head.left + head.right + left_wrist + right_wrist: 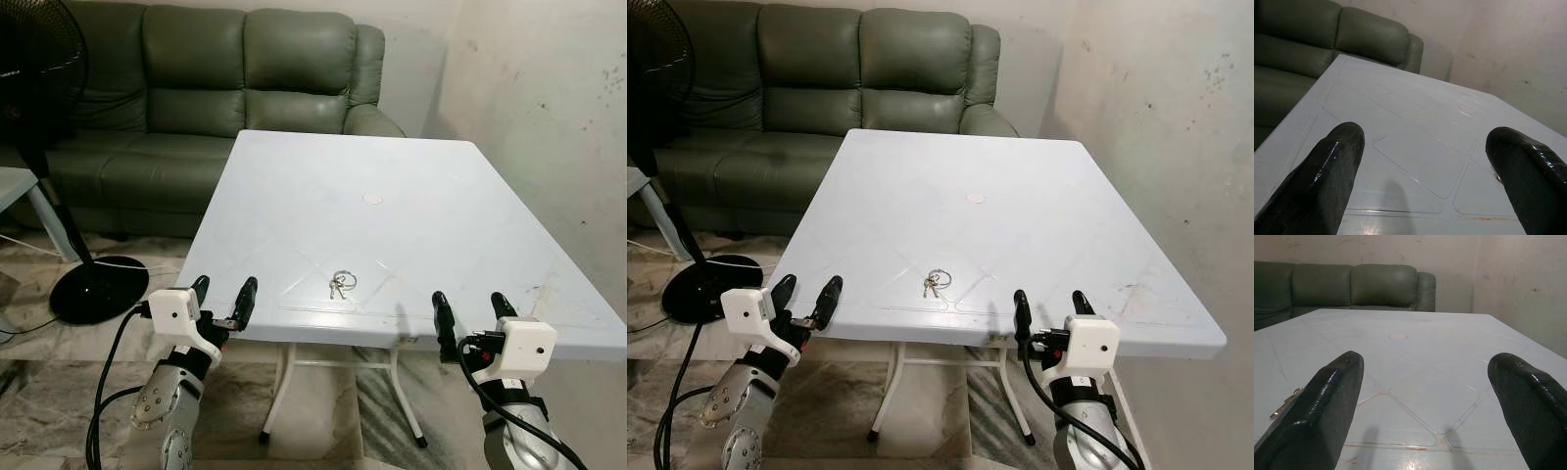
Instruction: Hang keys on a hook
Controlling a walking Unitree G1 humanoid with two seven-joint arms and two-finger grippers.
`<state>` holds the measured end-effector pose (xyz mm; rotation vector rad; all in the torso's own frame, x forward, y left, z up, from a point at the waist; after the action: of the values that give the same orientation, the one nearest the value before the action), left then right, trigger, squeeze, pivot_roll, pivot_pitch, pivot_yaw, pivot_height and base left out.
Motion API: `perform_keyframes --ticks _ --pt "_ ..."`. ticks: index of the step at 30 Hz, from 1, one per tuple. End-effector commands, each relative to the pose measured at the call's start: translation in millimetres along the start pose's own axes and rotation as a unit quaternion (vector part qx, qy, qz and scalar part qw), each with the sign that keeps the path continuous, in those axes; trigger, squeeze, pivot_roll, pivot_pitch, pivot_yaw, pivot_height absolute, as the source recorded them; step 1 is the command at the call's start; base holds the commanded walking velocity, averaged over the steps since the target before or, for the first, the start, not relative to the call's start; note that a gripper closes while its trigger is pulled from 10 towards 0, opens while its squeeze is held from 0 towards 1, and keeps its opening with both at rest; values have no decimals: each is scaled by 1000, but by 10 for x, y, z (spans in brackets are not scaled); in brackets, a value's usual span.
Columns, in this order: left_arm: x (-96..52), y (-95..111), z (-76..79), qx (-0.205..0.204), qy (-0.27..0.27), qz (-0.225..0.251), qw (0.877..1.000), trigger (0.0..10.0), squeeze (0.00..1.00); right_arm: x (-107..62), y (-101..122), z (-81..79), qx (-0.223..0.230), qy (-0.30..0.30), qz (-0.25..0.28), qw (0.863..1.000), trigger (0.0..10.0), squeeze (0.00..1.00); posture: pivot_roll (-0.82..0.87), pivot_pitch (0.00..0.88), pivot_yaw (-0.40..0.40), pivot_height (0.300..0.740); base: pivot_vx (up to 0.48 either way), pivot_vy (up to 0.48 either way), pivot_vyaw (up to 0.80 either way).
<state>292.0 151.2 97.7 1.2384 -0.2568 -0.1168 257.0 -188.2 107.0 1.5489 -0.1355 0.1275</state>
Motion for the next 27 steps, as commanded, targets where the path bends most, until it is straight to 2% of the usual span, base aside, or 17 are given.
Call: perform_keyframes --ticks 1,27 --pt "27 -1 17 4 -3 -1 1000 10000 0 10 28 27 -5 -1 3 1000 10000 0 -2 0 -59 740 0 0 0" --pt "15 -30 -9 13 4 -12 1000 10000 0 20 27 22 -4 -3 3 1000 10000 0 4 0 -58 740 0 0 0"
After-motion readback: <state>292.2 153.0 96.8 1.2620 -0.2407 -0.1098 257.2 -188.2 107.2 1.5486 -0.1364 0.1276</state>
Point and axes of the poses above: a point about 5 cm out from each wrist's last joint towards the gripper, its own x axis pointing out of the wrist towards the gripper, its own y axis along the axis of the wrist's last joint, z = x × y, the point moved 2 cm from there along x, pointing out of the wrist towards the gripper, and after that the axes turned 3 degrees about -x, right-handed, at the moved point
